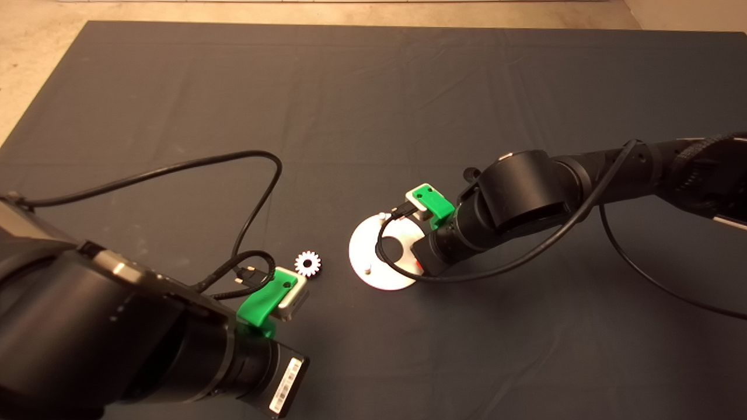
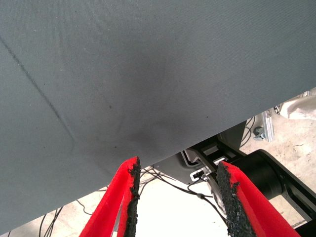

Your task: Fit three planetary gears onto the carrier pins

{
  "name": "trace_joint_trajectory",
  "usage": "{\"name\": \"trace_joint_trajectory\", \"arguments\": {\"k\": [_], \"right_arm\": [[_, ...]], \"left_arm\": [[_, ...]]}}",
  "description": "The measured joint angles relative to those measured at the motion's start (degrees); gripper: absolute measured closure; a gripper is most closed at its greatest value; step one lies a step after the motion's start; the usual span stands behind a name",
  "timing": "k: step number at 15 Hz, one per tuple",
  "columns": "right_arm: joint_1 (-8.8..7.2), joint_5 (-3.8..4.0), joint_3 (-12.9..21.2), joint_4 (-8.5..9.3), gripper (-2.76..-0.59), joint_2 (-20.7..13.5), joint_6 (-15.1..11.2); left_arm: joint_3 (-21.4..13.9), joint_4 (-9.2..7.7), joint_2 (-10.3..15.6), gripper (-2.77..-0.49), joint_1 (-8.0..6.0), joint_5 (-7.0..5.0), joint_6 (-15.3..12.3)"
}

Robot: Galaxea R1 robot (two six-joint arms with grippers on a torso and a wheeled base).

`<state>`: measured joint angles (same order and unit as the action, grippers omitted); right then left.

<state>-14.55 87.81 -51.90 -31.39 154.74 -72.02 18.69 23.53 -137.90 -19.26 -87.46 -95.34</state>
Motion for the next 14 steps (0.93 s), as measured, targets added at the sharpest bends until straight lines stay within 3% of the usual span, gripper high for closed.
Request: {"name": "trace_joint_trajectory", "arguments": {"k": [14], "right_arm": [[0.08, 0.2, -0.4, 0.0, -0.97, 0.8, 0.2]], "left_arm": [[0.0, 0.0, 0.0, -1.03, 0.0, 0.0, 0.0]]}}
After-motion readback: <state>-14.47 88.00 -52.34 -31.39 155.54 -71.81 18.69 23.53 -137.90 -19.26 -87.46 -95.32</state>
